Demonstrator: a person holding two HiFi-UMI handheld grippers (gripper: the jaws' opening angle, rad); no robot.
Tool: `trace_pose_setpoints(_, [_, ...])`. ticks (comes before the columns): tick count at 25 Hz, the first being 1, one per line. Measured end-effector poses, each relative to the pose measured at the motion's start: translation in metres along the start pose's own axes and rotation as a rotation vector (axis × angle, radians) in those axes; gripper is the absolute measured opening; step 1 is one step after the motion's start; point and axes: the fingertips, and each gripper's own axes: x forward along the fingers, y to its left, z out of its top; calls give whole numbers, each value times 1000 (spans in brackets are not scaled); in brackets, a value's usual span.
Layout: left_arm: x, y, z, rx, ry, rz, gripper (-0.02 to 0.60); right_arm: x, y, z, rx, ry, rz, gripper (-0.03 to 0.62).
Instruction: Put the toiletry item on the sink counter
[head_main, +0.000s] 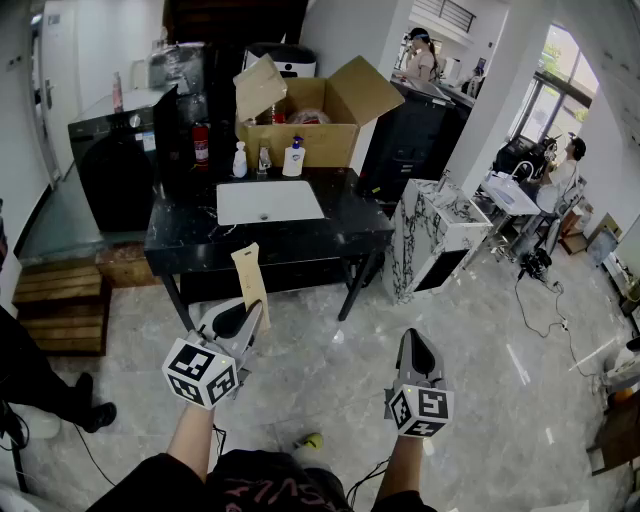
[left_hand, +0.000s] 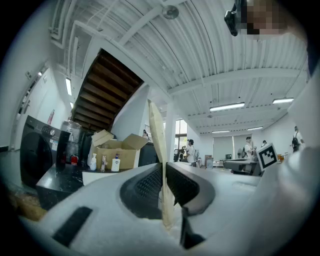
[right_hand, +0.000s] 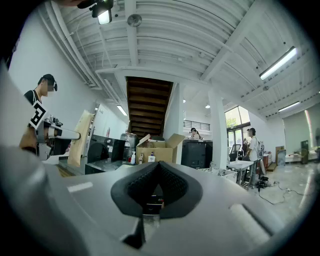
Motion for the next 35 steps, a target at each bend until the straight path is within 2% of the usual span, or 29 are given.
trace_pose_setpoints(16, [44,11,-2,12,14,-5,28,42,-23,-5,-1,-6,-7,12])
trace_pose_setpoints(24, [62,10,-7,18,37,-15,28,52,-41,2,54,-25,-30,12])
trace_pose_setpoints(29, [84,9,-14,17,62,-22,28,65,-52,-6,37,2,-32,12])
trace_pose_setpoints(35, [120,11,-16,15,73,-27,28,92,-78,-13,70,13,-29,12])
